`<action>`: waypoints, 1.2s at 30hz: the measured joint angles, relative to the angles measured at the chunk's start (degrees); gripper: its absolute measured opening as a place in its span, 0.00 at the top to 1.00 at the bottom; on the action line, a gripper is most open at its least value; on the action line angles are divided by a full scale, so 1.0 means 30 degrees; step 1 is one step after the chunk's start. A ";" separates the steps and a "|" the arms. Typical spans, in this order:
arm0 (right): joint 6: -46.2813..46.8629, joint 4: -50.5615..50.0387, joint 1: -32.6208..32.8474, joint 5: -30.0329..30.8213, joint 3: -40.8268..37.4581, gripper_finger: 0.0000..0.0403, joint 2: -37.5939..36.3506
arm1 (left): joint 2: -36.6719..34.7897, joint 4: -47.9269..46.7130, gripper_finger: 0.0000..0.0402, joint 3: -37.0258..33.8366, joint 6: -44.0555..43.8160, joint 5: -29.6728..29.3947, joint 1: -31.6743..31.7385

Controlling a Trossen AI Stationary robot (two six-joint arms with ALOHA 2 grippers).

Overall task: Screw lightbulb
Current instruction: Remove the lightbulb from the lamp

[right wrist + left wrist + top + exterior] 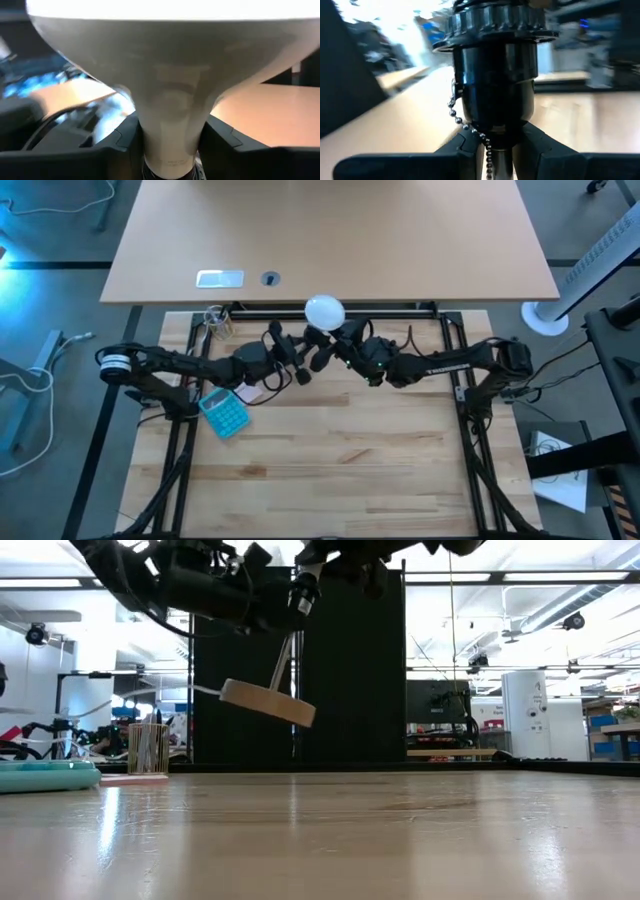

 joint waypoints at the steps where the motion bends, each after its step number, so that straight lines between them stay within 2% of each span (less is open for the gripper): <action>1: 0.0158 -0.0660 0.0000 -0.0683 0.0000 0.68 -0.0251 | -0.0341 -0.0789 0.84 -0.0010 -0.0177 0.0529 -0.0067; 5: 0.0091 -0.2734 0.0066 -0.4311 0.0000 0.66 -0.1093 | -0.1696 -0.3417 0.85 -0.0051 -0.0700 0.3419 -0.0240; 9: -0.0748 -0.3875 0.0058 -0.8892 0.0000 0.67 -0.1828 | -0.2901 -0.5071 0.85 -0.0070 -0.1457 0.7631 -0.0281; 16: -0.2045 -0.4188 -0.0115 -1.7710 0.0022 0.65 -0.2681 | -0.3494 -0.4515 0.85 -0.0153 -0.3037 1.5216 -0.0732; 18: -0.2428 -0.4313 -0.0239 -1.9677 0.0022 0.65 -0.2810 | -0.3118 -0.3630 0.85 -0.0150 -0.3523 1.6217 -0.1030; 20: -0.2754 -0.4518 -0.0318 -2.1000 0.0022 0.66 -0.2898 | -0.2572 -0.2956 0.85 -0.0144 -0.3705 1.6294 -0.1421; 24: -0.2844 -0.4672 -0.0280 -2.1564 0.0022 0.61 -0.2991 | -0.1256 -0.1135 0.85 0.0192 -0.3741 1.6006 -0.1843; 27: -0.2375 -0.5879 -0.0148 -2.0717 0.0022 0.52 -0.3311 | -0.0767 -0.0936 0.85 0.0393 -0.3654 1.4619 -0.1863; 31: -0.2173 -0.7388 -0.0038 -1.7597 0.0000 0.39 -0.3943 | -0.0900 -0.0884 0.85 0.0386 -0.3671 1.0462 -0.1856; 36: -0.1752 -0.7190 0.0139 -1.2066 0.0022 0.25 -0.4480 | -0.1139 -0.0532 0.85 0.0386 -0.3529 0.5219 -0.1843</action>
